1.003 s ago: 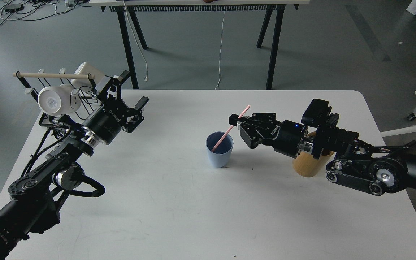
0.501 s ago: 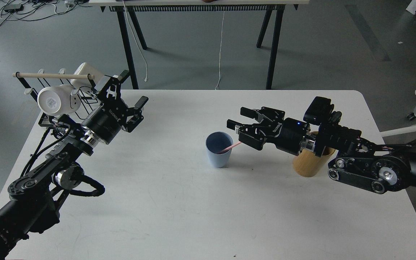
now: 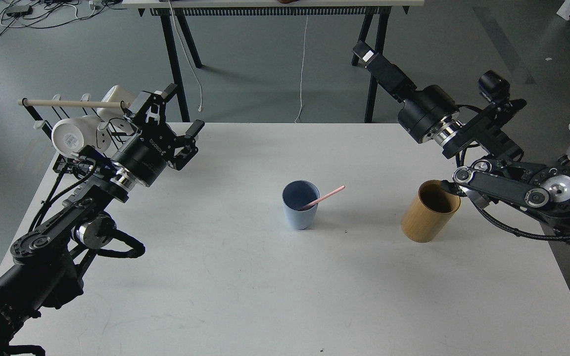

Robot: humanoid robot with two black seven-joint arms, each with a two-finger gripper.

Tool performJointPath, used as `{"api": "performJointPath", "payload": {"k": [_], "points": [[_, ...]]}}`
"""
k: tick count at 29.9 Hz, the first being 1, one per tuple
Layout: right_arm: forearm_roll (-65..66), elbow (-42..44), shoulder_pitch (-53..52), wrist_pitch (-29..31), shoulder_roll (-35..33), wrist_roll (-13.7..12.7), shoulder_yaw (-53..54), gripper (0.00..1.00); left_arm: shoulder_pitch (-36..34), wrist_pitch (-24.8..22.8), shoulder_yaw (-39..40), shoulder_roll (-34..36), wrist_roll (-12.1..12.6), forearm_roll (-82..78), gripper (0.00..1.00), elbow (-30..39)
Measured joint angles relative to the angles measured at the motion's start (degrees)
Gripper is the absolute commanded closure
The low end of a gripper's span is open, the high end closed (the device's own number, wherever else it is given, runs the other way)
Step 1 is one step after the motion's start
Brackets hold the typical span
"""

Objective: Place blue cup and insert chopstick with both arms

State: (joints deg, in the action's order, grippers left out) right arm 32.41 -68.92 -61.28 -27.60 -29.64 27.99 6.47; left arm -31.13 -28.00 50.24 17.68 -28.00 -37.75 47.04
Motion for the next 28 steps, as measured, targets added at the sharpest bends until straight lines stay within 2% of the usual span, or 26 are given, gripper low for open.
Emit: {"api": "performJointPath", "payload": {"k": [3, 8, 11, 12, 17, 28], "points": [[-8.6, 0.2, 0.3, 7.4, 0.1, 0.0, 3.8, 0.01, -0.2, 0.0, 0.1, 0.3, 0.0, 0.8, 0.02, 0.1], [-24.8, 2.9, 3.4, 31.5, 0.5, 0.0, 9.3, 0.01, -0.3, 0.0, 0.1, 0.6, 0.0, 3.2, 0.02, 0.2], [-29.9, 5.6, 6.5, 42.6, 1.0, 0.0, 12.4, 0.01, -0.3, 0.0, 0.2, 0.8, 0.0, 4.1, 0.02, 0.2], [-30.4, 5.9, 7.3, 44.6, 1.1, 0.0, 13.0, 0.01, -0.3, 0.0, 0.2, 0.9, 0.0, 4.3, 0.02, 0.2], [-31.1, 6.3, 9.6, 48.3, 1.6, 0.0, 14.2, 0.01, -0.3, 0.0, 0.3, 1.1, 0.0, 4.7, 0.02, 0.5], [-31.7, 6.6, 12.4, 47.2, 4.1, 0.0, 15.3, 0.01, -1.2, 0.0, 0.7, 0.9, 0.0, 7.3, 0.02, 0.6]]}}
